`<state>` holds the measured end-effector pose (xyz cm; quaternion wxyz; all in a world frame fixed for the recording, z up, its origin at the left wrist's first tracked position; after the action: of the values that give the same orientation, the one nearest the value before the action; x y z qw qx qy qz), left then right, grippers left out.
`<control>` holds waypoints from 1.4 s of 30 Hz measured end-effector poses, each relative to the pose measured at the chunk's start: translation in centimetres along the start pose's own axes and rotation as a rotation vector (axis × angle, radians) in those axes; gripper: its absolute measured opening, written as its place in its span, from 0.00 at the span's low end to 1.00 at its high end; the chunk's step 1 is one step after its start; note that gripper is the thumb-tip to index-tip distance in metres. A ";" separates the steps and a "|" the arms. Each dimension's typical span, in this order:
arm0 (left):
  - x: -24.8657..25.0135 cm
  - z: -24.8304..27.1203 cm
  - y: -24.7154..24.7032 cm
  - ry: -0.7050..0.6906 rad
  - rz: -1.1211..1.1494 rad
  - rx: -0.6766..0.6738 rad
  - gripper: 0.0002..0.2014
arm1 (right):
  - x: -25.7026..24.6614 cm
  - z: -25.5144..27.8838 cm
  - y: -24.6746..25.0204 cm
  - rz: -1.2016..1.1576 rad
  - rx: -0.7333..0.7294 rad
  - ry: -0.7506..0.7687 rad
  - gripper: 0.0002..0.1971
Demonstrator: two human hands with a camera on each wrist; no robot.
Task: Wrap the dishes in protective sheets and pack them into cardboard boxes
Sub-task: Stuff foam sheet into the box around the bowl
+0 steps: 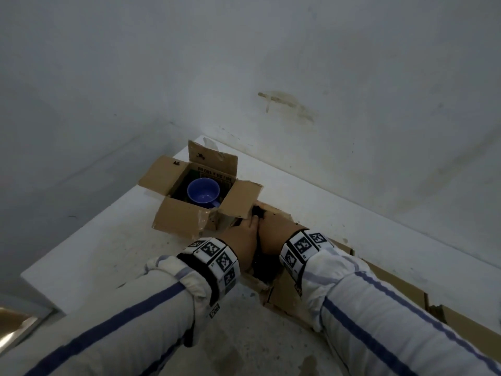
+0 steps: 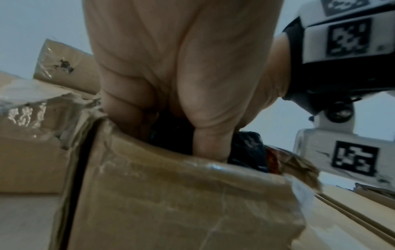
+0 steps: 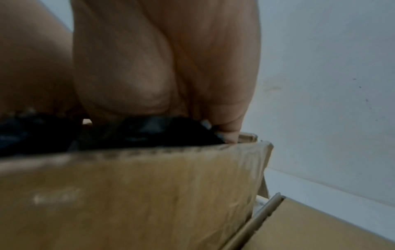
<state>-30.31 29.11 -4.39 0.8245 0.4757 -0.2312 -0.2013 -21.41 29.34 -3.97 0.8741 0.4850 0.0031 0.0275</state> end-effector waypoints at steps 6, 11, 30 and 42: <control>0.9 -0.8 0.7 -0.002 -0.123 -0.021 0.40 | 3.0 2.2 2.4 -0.155 -0.028 0.028 0.20; 1.2 -1.2 0.7 0.011 -0.193 -0.030 0.34 | 3.1 3.1 0.8 0.016 0.058 -0.010 0.16; 1.7 -1.0 1.2 0.086 -0.174 -0.122 0.40 | 3.3 4.7 -1.6 -0.162 0.283 -0.097 0.10; 2.4 0.3 1.2 -0.153 0.014 0.164 0.25 | 9.3 3.5 -2.3 -1.142 0.362 -0.359 0.11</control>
<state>-28.46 28.12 -2.77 0.7641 0.5231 -0.3125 -0.2118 -11.92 25.68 -3.87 0.6418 0.5444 0.1193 -0.5268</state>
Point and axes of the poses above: each hand's wrist, its own z-axis away from the middle knuckle, its own y-axis out of the back of the hand, x = y × z, the point moved 3 cm from there along -z, towards the middle knuckle, and after that the axes turned 7 degrees about -z, right-handed, at the moved point
